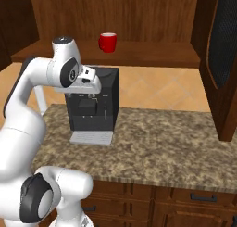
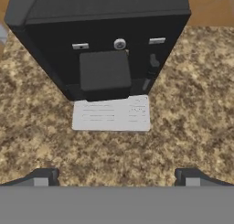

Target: Gather all objects into one cabinet and sort the glasses and bowls to opposite sides.

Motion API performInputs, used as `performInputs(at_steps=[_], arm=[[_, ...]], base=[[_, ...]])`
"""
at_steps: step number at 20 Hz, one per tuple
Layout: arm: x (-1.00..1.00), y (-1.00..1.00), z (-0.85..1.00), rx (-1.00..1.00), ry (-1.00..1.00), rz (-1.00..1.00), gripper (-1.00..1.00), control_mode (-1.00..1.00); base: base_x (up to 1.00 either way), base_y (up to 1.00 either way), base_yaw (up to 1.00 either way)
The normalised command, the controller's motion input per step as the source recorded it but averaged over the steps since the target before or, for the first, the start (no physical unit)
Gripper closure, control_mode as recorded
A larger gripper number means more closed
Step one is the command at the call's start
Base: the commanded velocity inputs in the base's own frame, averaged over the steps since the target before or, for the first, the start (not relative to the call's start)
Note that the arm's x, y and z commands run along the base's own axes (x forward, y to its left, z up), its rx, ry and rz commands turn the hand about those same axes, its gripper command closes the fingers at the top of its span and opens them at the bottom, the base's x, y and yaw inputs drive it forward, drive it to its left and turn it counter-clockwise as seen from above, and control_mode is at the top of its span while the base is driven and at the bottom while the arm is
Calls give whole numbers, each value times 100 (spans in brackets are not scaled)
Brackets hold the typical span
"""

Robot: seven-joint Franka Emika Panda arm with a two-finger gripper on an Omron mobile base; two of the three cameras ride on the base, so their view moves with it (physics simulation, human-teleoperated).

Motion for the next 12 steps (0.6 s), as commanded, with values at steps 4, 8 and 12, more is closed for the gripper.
performInputs(at_steps=[4,8,12], arm=[[0,0,33,8,-41,0,-100,-100],[0,0,77,21,-73,0,-100,-100],[1,12,60,17,-64,-20,-100,-100]], base=[[0,0,0],[0,0,0],[0,0,0]])
